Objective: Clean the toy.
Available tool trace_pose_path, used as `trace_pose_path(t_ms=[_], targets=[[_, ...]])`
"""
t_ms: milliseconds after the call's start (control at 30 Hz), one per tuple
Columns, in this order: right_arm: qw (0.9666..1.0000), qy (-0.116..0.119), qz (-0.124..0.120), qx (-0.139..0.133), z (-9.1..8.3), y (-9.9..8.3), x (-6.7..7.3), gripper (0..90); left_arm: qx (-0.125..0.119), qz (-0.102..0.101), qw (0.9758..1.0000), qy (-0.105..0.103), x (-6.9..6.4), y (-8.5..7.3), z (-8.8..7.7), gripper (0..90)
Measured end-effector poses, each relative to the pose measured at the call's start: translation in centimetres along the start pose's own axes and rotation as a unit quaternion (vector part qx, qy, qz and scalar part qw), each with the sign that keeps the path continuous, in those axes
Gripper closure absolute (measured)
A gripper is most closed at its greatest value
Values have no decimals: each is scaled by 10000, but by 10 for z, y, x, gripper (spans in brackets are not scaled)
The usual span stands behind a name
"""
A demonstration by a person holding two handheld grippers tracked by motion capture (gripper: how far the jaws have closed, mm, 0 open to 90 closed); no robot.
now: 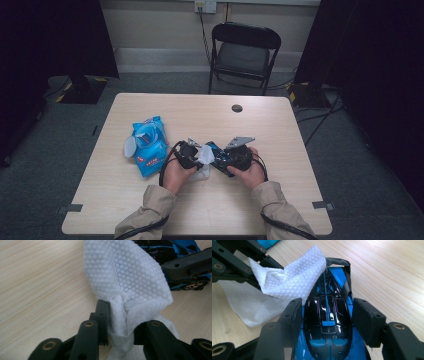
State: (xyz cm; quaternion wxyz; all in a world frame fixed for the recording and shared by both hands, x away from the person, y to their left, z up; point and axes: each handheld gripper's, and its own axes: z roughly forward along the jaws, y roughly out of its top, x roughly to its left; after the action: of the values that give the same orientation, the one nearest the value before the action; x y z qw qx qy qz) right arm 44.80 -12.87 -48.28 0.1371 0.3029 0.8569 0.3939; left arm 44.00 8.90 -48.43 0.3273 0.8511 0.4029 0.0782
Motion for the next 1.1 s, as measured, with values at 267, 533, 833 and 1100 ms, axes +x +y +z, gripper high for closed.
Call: trace_pose_path(t_ms=[267, 533, 833, 1100], targets=[[10000, -14, 27, 13, 2, 1, 0, 420, 66, 26, 9991, -412, -13, 0, 3, 812], [10000, -9, 46, -27, 2, 1, 0, 420, 50, 65, 9995, -308, -17, -1, -1, 677], [10000, -9, 54, -8, 2, 1, 0, 420, -405, 31, 9988, -274, -12, 2, -12, 571], [10000, -15, 35, 9, 2, 1, 0, 420, -304, 230, 9991, -176, -16, 0, 3, 692]])
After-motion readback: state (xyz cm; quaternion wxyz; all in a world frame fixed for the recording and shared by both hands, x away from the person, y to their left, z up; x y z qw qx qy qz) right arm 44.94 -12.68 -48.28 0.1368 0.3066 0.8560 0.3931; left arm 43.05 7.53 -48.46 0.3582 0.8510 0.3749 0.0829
